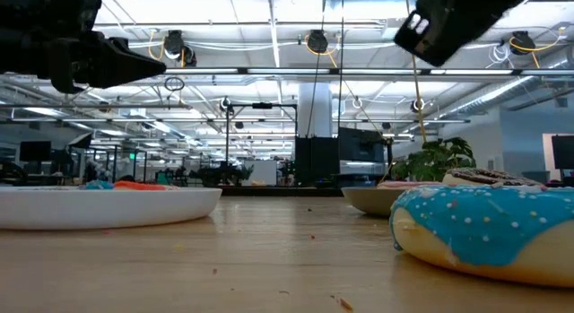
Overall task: Pick & Place donuts
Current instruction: Put the large blue donut on the gray plate
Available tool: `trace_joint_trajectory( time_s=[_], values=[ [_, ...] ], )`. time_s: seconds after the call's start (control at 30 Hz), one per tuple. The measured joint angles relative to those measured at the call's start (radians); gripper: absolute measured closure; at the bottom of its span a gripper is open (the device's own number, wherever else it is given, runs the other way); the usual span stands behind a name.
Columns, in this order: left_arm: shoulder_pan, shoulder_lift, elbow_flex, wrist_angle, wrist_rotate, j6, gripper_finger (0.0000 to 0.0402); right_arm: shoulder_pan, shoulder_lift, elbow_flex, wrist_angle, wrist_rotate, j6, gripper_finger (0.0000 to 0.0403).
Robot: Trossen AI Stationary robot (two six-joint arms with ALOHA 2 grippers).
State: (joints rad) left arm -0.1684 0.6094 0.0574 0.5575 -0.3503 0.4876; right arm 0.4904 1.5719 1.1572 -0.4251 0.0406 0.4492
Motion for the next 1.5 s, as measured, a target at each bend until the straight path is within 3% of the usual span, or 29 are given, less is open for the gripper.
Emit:
trace_joint_trajectory(
  time_s=[0.17, 0.4, 0.5, 0.73, 0.9, 1.1, 1.5],
  values=[
    [0.000, 0.000, 0.000, 0.002, 0.001, -0.036, 0.0346, 0.000, 0.106, 0.040, 0.024, -0.031, -0.017, 0.0403],
    [0.000, 0.000, 0.000, 0.006, 0.001, -0.054, 0.0346, 0.023, 0.217, 0.196, -0.004, -0.107, -0.176, 0.0385],
    [0.000, 0.000, 0.000, 0.007, 0.001, -0.072, 0.0346, 0.042, 0.230, 0.233, -0.041, -0.122, -0.205, 0.0348],
    [0.000, 0.000, 0.000, 0.008, 0.001, -0.074, 0.0346, 0.048, 0.249, 0.235, -0.033, 0.057, -0.227, 0.0233],
    [0.000, 0.000, 0.000, 0.010, 0.000, -0.072, 0.0346, 0.047, 0.286, 0.235, -0.038, 0.051, -0.210, 0.0181],
    [0.000, 0.000, 0.000, 0.011, 0.000, -0.072, 0.0346, 0.040, 0.357, 0.235, -0.036, -0.042, -0.137, 0.0171],
    [0.000, 0.000, 0.000, 0.012, -0.011, -0.072, 0.0346, 0.019, 0.411, 0.235, -0.097, -0.042, -0.210, 0.0174]
  ],
)
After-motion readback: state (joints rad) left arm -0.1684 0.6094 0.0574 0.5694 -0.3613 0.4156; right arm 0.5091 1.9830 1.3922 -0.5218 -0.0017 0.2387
